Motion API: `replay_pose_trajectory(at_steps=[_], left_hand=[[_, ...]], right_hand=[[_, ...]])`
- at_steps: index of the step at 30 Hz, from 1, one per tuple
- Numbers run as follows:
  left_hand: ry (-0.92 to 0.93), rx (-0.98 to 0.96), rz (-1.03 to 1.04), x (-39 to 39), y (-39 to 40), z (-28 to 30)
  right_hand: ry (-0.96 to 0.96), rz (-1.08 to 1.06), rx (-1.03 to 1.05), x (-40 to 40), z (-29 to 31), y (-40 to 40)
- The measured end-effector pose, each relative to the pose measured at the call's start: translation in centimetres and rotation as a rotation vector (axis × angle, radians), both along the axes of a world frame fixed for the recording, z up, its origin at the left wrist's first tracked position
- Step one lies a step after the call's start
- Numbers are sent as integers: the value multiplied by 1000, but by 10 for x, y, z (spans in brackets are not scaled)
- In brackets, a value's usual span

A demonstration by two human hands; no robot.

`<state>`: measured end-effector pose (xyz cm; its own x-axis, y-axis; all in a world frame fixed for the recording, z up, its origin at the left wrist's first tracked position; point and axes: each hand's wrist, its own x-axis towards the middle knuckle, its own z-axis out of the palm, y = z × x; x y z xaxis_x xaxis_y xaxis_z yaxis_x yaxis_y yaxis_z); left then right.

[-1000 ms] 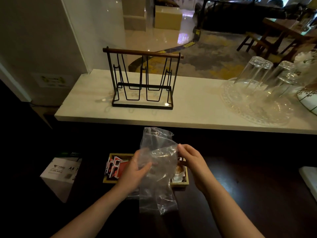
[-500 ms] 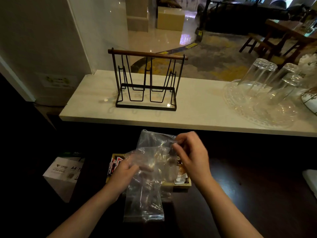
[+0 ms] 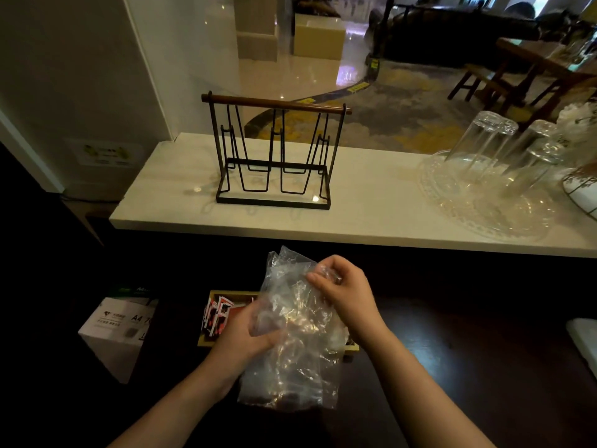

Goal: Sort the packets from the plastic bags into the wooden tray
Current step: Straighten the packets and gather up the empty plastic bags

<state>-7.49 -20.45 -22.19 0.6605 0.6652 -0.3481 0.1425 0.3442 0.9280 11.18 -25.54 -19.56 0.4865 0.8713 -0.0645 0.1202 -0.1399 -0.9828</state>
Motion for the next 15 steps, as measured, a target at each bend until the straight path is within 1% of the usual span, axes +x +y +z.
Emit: replay_pose_trajectory(at_steps=[2,5,7,8,9,11,12,13,15], left_hand=[[32,26,32,1,0,0],[62,73,56,2,2,2],[70,91,52,3,2,4],[73,97,46,3,3,5],[72,101,46,4,3,5],[65,120,91,4,4,2],[62,129,141,3,5,1],[54,134,194,2,5,1],[49,170,273,1,8,0]], right_hand=[[-34,-37,-1,5,2,1],[-271,-119,-11,14,4,2],[-318,-202,4,17,6,2],[-300,-268,16,19,5,2],[-243,-349,32,21,3,3],[1,-453,108,24,3,2],[126,-447,145,25,2,0],[212,-410,157,24,3,-2],[266,-283,98,14,3,-10]])
